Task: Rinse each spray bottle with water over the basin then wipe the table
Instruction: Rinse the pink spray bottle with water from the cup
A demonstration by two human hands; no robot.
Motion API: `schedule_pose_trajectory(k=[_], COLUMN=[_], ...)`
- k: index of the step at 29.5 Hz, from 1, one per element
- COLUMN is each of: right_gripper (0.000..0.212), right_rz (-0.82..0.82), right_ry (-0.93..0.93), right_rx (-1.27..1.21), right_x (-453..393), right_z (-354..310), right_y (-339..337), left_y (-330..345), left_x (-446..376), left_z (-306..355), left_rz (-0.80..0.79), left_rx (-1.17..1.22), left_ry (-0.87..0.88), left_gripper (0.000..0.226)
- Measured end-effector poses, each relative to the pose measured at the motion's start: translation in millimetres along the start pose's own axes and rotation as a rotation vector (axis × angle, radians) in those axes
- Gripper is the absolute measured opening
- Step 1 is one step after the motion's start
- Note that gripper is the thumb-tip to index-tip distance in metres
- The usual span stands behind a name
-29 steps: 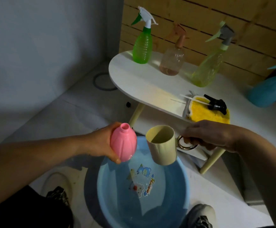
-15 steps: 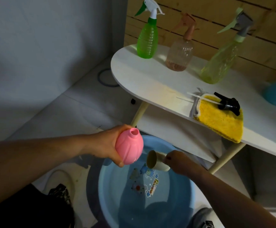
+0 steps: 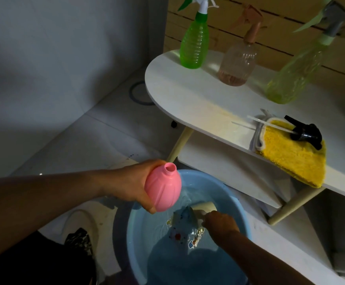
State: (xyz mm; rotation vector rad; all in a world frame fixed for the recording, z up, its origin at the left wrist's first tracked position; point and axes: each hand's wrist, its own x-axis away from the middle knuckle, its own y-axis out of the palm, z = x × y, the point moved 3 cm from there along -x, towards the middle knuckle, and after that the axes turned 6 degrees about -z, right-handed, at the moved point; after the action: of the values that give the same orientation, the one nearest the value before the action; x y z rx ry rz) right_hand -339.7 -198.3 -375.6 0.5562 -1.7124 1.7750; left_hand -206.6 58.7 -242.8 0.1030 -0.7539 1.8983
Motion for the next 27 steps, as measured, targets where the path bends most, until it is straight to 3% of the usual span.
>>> schedule_pose_trajectory(k=[8, 14, 27], right_gripper=[0.033, 0.041, 0.032], right_rz=[0.029, 0.134, 0.382], right_ry=[0.145, 0.12, -0.045], right_rx=[-0.637, -0.881, -0.913], right_x=[17.8, 59.7, 155.9], right_z=[25.6, 39.9, 43.4], right_y=[-31.3, -81.9, -178.6], left_y=[-6.0, -8.4, -6.2], left_x=[-4.5, -3.1, -7.8], left_z=[2.0, 2.1, 12.4], left_rz=[0.01, 0.0, 0.036], left_rx=[-0.04, -0.109, -0.266], left_ry=[0.027, 0.014, -0.003], left_gripper=[0.1, 0.104, 0.106])
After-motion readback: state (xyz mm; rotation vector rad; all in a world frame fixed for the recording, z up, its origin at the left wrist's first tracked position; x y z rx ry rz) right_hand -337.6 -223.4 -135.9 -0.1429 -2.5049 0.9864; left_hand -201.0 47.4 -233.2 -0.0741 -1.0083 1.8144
